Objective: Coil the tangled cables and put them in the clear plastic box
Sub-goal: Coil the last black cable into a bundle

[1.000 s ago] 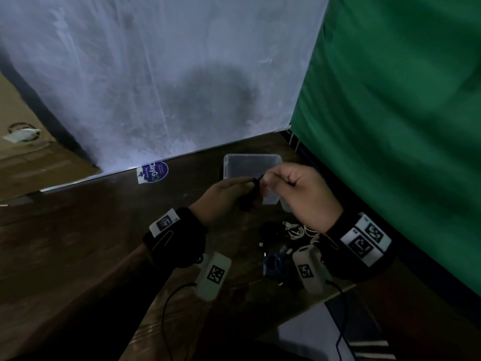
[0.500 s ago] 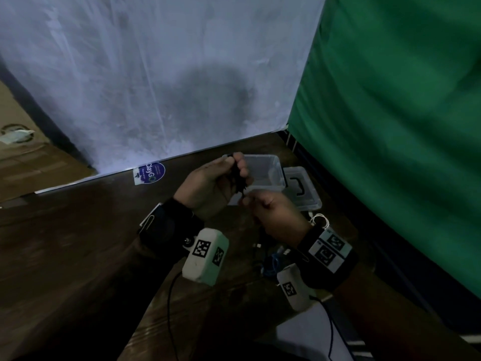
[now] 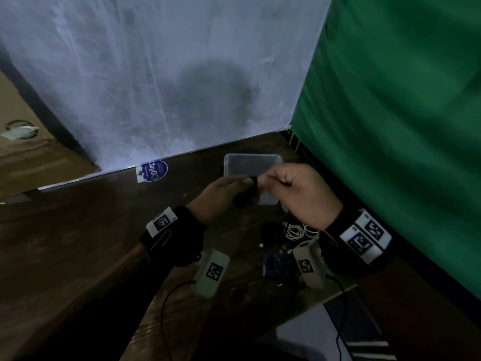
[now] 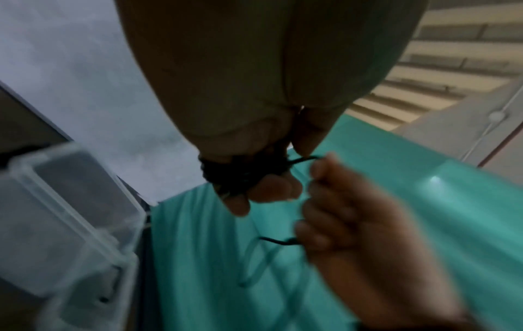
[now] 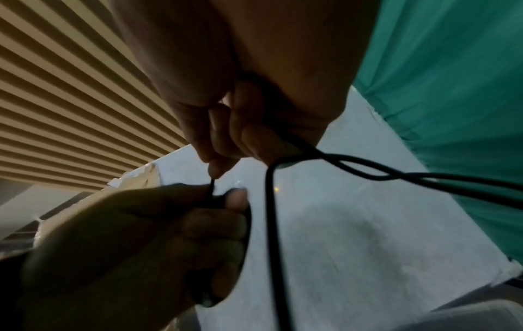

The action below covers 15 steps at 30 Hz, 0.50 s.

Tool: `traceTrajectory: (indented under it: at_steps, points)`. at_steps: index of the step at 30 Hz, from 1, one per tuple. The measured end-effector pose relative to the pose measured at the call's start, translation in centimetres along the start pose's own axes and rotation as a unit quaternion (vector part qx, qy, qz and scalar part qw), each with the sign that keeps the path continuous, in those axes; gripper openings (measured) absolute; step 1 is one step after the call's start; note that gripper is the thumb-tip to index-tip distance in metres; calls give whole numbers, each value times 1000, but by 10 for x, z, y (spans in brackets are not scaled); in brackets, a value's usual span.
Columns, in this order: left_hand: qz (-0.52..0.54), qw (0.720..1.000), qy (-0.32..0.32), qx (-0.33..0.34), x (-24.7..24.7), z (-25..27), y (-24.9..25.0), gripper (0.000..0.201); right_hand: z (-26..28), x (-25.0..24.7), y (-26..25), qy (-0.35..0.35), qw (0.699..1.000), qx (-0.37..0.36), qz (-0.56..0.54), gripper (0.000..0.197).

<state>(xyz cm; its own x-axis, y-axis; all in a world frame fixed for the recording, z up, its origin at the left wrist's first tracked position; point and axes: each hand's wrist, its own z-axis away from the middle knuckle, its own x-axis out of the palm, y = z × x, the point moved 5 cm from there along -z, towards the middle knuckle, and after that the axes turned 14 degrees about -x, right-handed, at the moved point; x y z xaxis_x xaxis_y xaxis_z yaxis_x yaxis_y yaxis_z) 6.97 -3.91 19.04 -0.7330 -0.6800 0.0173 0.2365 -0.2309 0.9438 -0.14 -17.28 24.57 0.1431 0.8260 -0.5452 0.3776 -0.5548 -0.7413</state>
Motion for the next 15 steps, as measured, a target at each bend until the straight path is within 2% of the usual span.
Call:
traceTrajectory:
  at_steps: [3,5,7,10,12,15]
  points:
    - [46,997,-67,-17,14,9,7,26,-6,-7,7,31,999,-15,-34,27]
    - [100,990,-97,-29,17,12,11,23,-5,-6,17,46,997,6,-67,29]
    - [180,971,-151,-42,19,14,17,18,-1,-1,30,63,992,50,-96,33]
    - [295,928,-228,-19,14,15,29,19,6,16,40,48,981,78,-170,35]
    - [360,908,-214,-1,6,10,32,24,10,30,37,11,978,99,-181,33]
    - [421,897,-131,25,-14,-5,27,27,18,50,33,-70,977,125,-157,24]
